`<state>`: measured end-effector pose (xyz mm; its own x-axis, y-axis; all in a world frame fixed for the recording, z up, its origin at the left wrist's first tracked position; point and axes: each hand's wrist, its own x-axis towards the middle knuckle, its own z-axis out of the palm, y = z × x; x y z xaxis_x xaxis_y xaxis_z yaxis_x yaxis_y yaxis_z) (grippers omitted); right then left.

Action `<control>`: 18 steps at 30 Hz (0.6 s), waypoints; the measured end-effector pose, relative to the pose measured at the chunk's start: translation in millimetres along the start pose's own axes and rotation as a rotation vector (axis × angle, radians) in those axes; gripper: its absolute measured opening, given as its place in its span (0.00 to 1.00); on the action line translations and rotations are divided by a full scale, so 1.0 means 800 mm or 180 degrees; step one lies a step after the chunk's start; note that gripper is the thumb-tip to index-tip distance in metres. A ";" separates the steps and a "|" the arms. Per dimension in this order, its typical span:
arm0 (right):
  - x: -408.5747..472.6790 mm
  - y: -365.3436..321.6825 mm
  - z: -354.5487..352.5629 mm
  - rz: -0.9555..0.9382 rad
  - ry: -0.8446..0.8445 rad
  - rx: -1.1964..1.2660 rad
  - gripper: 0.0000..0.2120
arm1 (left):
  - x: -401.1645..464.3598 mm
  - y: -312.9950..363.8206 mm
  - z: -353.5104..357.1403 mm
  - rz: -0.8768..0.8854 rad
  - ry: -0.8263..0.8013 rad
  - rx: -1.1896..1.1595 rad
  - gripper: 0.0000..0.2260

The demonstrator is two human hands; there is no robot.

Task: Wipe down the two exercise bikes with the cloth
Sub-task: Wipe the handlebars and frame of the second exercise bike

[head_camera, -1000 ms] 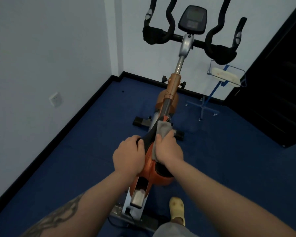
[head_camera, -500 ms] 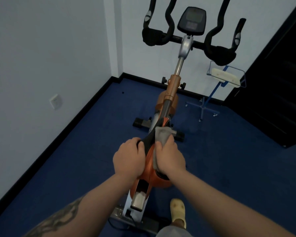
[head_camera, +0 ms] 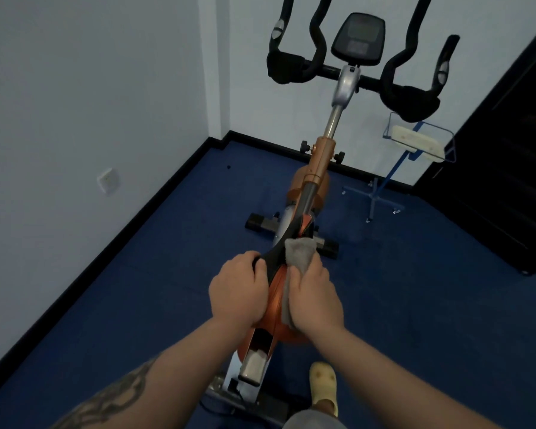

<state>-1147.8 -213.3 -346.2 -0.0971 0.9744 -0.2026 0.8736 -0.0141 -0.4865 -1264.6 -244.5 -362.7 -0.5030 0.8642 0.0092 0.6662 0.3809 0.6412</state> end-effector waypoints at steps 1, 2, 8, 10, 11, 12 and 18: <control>-0.007 0.005 0.002 -0.0111 0.0071 -0.0026 0.28 | 0.001 0.000 0.000 0.0000 0.0014 -0.0004 0.14; -0.005 0.006 0.002 -0.0133 0.0075 -0.0038 0.29 | 0.001 0.001 0.000 -0.0001 0.0020 -0.0001 0.14; 0.051 -0.024 -0.009 0.0049 -0.0243 0.0090 0.30 | 0.002 0.002 -0.001 -0.0028 -0.0036 0.0050 0.15; 0.040 -0.019 -0.009 -0.0347 -0.0246 -0.0066 0.27 | 0.001 0.002 -0.001 -0.0010 -0.0038 0.0039 0.15; 0.027 -0.011 -0.006 -0.0493 -0.0212 -0.0088 0.26 | 0.000 0.002 -0.001 0.0006 -0.0033 0.0031 0.15; 0.011 -0.001 -0.004 -0.0576 -0.0172 -0.0109 0.26 | 0.000 0.002 -0.001 0.0016 -0.0027 0.0020 0.15; -0.018 0.013 0.002 -0.0778 0.0021 -0.0476 0.26 | 0.002 0.003 -0.001 0.0017 0.0001 -0.0002 0.14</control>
<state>-1138.1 -227.4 -349.4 -0.3109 0.9463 -0.0889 0.8853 0.2543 -0.3892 -1264.2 -242.6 -360.7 -0.4997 0.8661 0.0128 0.6685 0.3762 0.6416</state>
